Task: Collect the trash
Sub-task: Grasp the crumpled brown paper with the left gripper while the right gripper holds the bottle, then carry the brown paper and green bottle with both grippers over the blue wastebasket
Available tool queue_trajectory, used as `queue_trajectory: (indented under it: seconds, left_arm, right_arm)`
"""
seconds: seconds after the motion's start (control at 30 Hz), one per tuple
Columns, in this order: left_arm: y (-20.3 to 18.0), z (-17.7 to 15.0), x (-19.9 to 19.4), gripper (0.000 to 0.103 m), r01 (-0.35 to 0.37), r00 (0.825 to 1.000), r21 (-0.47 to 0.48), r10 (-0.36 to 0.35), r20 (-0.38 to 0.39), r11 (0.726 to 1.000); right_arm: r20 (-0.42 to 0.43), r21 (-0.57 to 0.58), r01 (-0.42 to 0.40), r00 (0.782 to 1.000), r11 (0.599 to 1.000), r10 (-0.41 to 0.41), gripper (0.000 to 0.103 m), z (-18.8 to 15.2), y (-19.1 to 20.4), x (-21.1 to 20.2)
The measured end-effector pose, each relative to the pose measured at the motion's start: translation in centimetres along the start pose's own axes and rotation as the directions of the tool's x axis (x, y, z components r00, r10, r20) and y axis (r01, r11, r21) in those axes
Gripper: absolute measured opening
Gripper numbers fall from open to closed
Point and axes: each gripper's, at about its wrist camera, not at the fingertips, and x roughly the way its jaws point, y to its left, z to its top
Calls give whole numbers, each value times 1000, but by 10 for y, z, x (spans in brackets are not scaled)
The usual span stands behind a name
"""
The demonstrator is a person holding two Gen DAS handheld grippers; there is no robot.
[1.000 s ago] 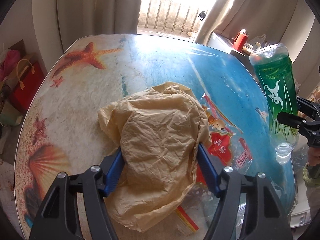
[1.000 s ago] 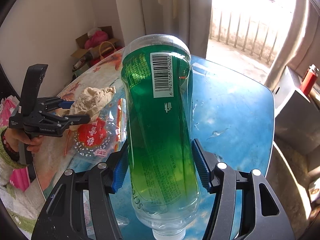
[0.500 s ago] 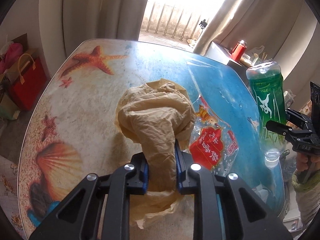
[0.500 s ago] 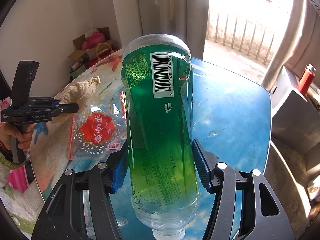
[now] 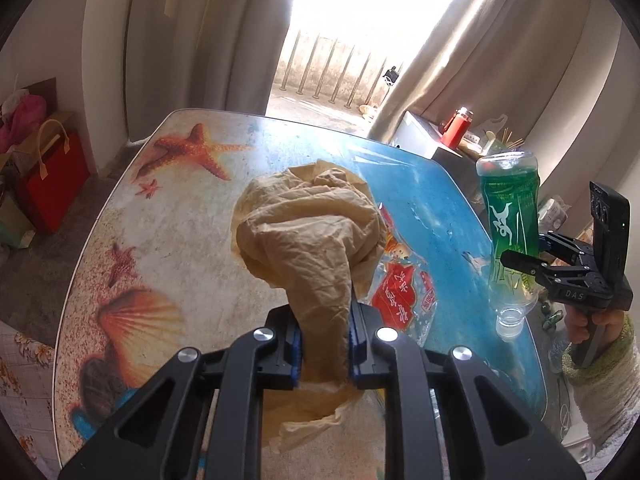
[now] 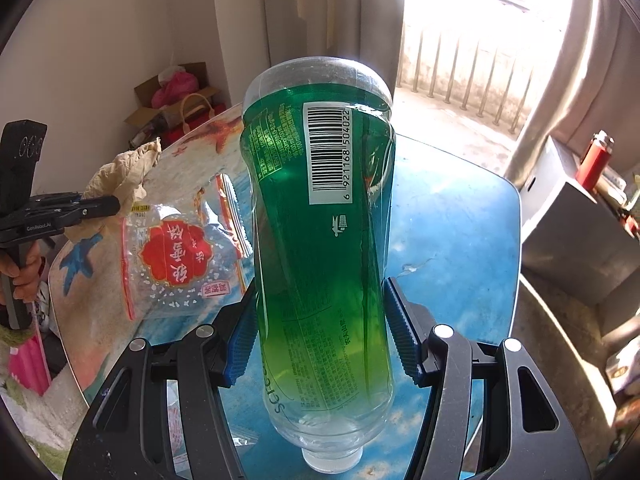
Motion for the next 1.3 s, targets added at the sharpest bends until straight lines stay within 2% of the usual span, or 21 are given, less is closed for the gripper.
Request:
queue_trajectory:
  seconds: [0.3, 0.67, 1.03, 1.3]
  left_arm:
    - [2, 4, -32, 16, 8, 995, 29, -11, 103, 1000]
    - [-1, 0, -57, 9, 18, 988, 39, -24, 152, 999]
    - [-33, -15, -100, 7, 52, 976, 102, -72, 208, 993]
    - [-82, -30, -121, 7, 126, 961, 215, -172, 214, 969]
  right_arm:
    - [10, 3, 22, 1000, 1000, -22, 56, 2, 1, -7]
    - [46, 19, 58, 997, 998, -59, 55, -3, 5, -31]
    - [135, 39, 126, 982, 991, -130, 55, -19, 15, -98]
    - [174, 105, 199, 961, 974, -215, 55, -63, 15, -159]
